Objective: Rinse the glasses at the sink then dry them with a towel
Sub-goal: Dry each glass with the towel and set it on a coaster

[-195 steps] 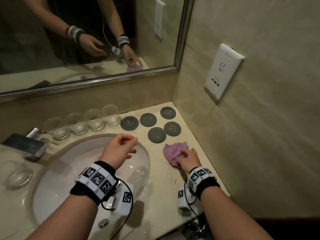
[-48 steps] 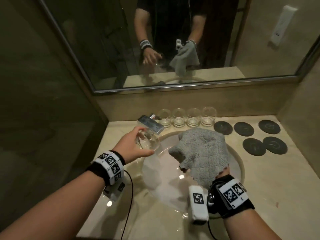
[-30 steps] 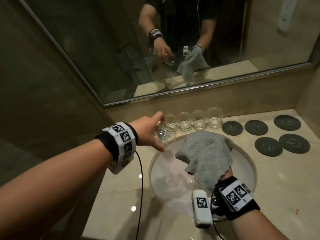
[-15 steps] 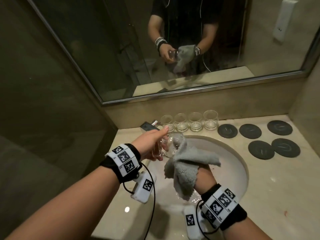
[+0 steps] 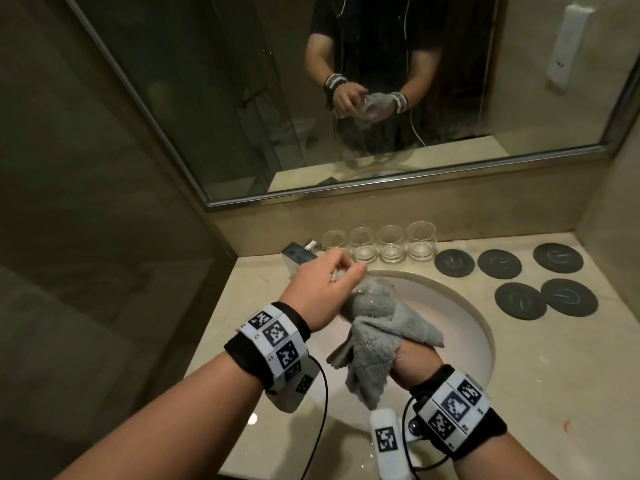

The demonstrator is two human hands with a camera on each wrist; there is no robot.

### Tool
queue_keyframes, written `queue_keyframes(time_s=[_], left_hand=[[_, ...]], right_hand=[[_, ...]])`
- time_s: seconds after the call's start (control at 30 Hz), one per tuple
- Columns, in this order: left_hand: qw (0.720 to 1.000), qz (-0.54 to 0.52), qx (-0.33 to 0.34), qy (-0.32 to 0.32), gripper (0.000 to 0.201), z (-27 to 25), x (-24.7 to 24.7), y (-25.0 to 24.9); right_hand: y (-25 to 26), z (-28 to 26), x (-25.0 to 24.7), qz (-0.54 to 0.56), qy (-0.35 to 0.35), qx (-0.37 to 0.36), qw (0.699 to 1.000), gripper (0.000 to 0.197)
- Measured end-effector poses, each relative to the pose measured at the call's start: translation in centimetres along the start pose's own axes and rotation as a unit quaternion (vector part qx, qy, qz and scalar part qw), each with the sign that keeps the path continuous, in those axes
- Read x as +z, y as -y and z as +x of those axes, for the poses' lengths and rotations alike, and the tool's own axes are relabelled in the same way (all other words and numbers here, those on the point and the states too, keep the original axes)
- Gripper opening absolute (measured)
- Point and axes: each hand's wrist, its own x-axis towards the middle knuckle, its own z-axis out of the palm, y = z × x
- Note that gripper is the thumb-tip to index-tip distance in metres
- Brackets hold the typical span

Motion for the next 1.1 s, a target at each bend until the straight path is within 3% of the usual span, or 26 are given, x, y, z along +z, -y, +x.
queue_keyframes(time_s=[0.07,0.13,0.2,0.3,0.37,0.4,0.47,0.53,0.6,0.67,0.7,0.73,0.77,0.83,0.9,0.93,0.97,1.03,1.07,1.1], left_hand=[[0.988,-0.049,-0.127,0.068,0.069,0.1,-0.5,0.0],[0.958,-0.143,-0.225,0.104,0.076,0.1,-0.3,0.1],[0.962,-0.182,-0.199,0.053,0.067,-0.3,0.5,0.0],[0.996,-0.066,-0.025,-0.050,0.042,-1.1,1.7,0.4],[0.998,-0.048,0.009,-0.039,0.034,-1.0,1.7,0.6],[0.997,-0.076,-0.022,-0.017,0.033,-0.8,1.5,0.6],[0.970,-0.185,-0.148,0.045,0.037,-0.2,1.2,0.4],[0.943,-0.239,-0.223,0.057,0.049,0.2,1.3,-0.2],[0.972,-0.180,-0.153,-0.013,0.043,0.1,1.9,-0.2],[0.993,-0.078,-0.002,-0.088,0.035,-0.7,2.5,0.0],[0.992,-0.030,0.058,-0.108,0.036,-1.0,2.7,0.2],[0.989,0.004,0.093,-0.118,0.037,-1.1,2.8,0.3],[0.989,0.007,0.098,-0.111,0.037,-0.9,2.9,0.5],[0.996,-0.076,0.001,-0.041,0.034,-0.5,2.4,0.5],[0.960,-0.216,-0.169,0.061,0.049,-0.2,1.8,0.1],[0.940,-0.250,-0.219,0.080,0.056,-0.1,1.7,0.1],[0.938,-0.254,-0.223,0.073,0.055,-0.1,1.8,0.0],[0.979,-0.173,-0.106,0.000,0.039,-0.6,2.3,0.1],[0.994,-0.106,-0.024,-0.031,0.032,-1.0,2.5,0.4],[0.997,-0.049,0.039,-0.050,0.029,-1.3,2.6,0.7]], right_hand=[[0.6,-0.1,-0.3,-0.023,-0.012,-0.005,1.000,0.034],[0.9,-0.2,-0.9,-0.030,-0.045,0.007,0.999,0.028],[0.7,0.1,-1.1,-0.039,-0.061,0.036,0.997,0.030],[0.1,0.3,-1.3,-0.055,-0.087,0.099,0.990,0.034],[0.0,0.3,-1.4,-0.021,-0.102,0.106,0.989,0.031],[0.2,0.2,-1.5,-0.023,-0.098,0.100,0.990,0.028],[1.3,-0.2,-1.2,0.036,-0.049,0.074,0.995,0.014],[2.2,-0.2,-0.9,0.064,-0.003,0.061,0.996,0.023],[2.3,0.3,-0.4,0.089,-0.023,0.093,0.991,0.019],[1.0,0.7,-0.4,0.139,-0.043,0.147,0.978,0.026],[0.4,0.6,-0.5,0.181,-0.015,0.109,0.977,0.023],[0.5,0.5,-0.7,0.246,-0.031,0.088,0.965,0.021],[0.2,0.4,-1.1,0.297,-0.047,0.073,0.951,0.022],[1.1,0.1,-1.2,0.247,-0.062,0.061,0.965,0.022],[0.9,0.3,-1.5,0.123,-0.060,0.103,0.985,0.030],[0.4,0.4,-1.6,0.097,-0.072,0.139,0.983,0.036],[-0.3,0.7,-1.9,0.102,-0.075,0.170,0.977,0.040],[-0.7,0.7,-1.7,0.050,-0.085,0.185,0.978,0.038],[-0.6,0.6,-1.6,0.056,-0.090,0.151,0.983,0.036],[-0.3,0.5,-1.6,0.140,-0.090,0.123,0.978,0.039]])
